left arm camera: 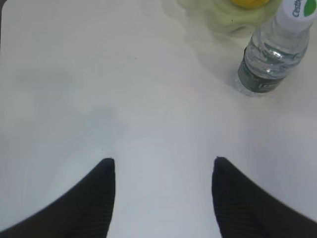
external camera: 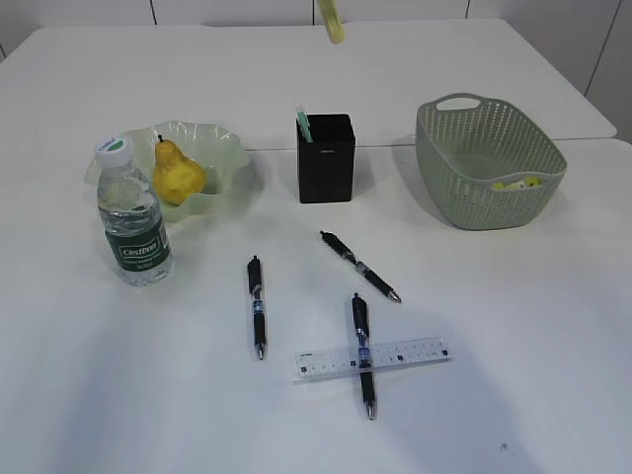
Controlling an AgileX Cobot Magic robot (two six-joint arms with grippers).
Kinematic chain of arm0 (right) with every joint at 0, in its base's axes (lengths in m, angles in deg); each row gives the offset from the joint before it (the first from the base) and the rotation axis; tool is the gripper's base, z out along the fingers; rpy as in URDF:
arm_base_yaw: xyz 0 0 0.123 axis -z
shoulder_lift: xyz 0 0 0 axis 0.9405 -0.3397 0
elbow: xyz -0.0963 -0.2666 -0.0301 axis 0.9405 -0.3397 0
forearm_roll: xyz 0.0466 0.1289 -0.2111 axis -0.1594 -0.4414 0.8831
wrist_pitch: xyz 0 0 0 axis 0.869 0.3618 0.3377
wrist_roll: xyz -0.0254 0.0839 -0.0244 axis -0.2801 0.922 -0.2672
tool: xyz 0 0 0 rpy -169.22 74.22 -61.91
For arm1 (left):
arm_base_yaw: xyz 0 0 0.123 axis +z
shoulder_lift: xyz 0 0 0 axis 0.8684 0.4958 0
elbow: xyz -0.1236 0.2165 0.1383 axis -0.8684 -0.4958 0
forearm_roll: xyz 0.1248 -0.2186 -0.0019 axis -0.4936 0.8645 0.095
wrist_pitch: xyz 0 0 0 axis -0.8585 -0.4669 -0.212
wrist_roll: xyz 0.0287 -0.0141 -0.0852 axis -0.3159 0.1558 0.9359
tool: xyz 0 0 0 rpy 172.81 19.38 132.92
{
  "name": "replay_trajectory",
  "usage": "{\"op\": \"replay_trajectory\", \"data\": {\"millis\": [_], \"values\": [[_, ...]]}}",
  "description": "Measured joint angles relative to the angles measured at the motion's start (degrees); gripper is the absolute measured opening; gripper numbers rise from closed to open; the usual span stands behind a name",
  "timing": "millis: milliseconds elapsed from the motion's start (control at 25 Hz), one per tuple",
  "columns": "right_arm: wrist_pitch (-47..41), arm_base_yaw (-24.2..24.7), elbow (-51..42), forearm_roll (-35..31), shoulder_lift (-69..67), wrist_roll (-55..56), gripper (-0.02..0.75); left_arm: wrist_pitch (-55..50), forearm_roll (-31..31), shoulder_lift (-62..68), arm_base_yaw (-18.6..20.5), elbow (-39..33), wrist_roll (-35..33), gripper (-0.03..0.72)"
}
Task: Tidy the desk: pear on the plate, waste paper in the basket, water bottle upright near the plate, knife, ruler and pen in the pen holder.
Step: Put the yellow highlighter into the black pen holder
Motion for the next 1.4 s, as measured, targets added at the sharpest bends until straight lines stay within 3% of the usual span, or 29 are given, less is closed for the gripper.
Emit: {"op": "replay_trajectory", "data": {"millis": [360,680,1040,1400], "values": [[13.69,5.01,-6.81,-4.03,0.14,-3.67,0.148,4.12,0.0,0.0,0.0,0.0,0.0,0.435],[30.33,5.72,-23.47,-3.8,0.79,-4.89,0.148,5.47,0.0,0.0,0.0,0.0,0.0,0.434],[66.56,8.4,-50.04,-5.49,8.09,-3.37,0.147,6.12,0.0,1.62,0.0,0.0,0.0,0.434],[75.11,8.76,-52.66,-8.27,5.2,-2.55,0.146,6.0,0.34,4.56,0.0,0.0,0.0,0.43]]}}
